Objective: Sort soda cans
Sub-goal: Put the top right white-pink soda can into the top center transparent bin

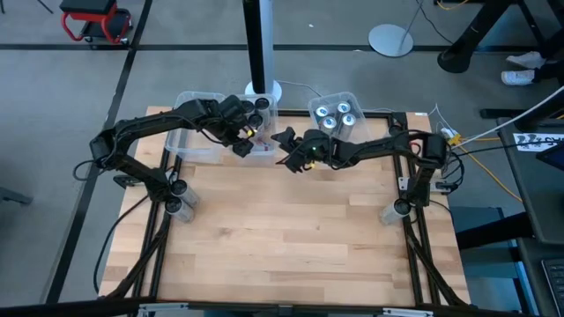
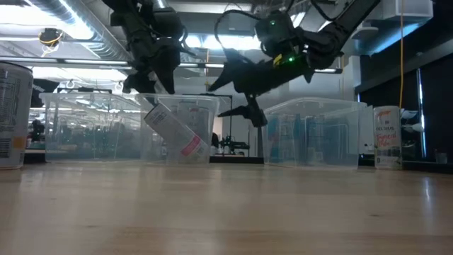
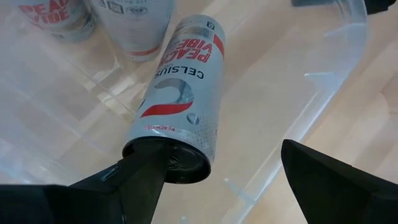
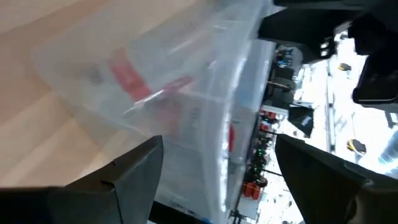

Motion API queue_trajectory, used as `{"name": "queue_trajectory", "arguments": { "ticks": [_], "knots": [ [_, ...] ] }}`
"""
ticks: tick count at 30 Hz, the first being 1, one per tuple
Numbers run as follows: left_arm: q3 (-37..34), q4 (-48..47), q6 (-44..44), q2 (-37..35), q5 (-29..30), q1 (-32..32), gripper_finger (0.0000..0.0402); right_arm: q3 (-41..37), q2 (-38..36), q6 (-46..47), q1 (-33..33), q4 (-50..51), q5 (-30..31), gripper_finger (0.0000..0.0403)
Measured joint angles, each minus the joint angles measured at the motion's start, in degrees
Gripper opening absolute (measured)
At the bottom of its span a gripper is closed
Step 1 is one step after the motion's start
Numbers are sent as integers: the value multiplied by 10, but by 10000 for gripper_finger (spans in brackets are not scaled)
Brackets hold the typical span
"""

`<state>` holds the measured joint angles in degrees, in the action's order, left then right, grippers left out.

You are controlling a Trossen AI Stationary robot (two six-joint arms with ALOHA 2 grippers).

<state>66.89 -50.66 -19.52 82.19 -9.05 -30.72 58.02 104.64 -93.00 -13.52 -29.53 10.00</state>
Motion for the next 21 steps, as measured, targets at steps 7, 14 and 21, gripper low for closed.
{"name": "queue_trajectory", "arguments": {
  "ticks": [7,14,21],
  "knots": [
    [0,12,4,0,-2,0,301,22,28,-3,0,-5,1,308],
    [2,77,7,-1,-14,0,301,26,33,-3,0,-2,0,308],
    [3,113,33,21,-16,0,301,26,33,-3,0,-2,-1,308]
  ]
}}
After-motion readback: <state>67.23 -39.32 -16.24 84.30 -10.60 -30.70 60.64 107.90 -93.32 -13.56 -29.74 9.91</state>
